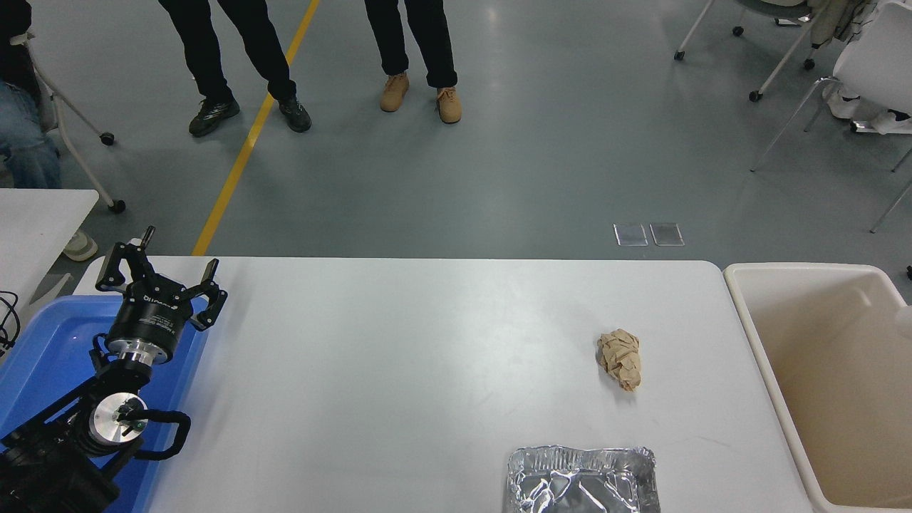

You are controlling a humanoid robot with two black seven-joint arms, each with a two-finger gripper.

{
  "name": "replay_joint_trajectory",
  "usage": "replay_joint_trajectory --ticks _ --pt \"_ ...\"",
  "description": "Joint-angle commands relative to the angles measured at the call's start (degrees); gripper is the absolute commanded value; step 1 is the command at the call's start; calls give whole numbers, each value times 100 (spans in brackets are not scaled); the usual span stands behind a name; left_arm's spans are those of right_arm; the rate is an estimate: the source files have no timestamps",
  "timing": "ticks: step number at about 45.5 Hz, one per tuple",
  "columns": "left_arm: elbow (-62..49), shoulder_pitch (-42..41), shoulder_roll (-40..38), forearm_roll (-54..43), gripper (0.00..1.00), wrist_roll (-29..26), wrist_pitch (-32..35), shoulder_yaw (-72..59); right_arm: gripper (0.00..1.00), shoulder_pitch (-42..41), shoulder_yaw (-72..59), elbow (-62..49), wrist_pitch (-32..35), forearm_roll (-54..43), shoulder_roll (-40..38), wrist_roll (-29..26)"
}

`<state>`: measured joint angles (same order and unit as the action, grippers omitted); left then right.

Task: Clean the table surface

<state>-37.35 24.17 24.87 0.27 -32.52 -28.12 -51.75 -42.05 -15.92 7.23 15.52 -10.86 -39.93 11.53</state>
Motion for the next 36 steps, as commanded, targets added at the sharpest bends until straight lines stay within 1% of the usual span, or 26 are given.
replay_joint_trajectory --ticks 1,15,36 --pt "0 0 0 0 99 0 0 7 0 118 -51 -11 -92 -74 231 -204" --pt "0 0 0 0 99 0 0 -2 0 276 -218 -46 -233 -153 477 -256" --pt "0 0 0 0 99 0 0 -2 0 320 -227 -169 -259 -584 750 -256"
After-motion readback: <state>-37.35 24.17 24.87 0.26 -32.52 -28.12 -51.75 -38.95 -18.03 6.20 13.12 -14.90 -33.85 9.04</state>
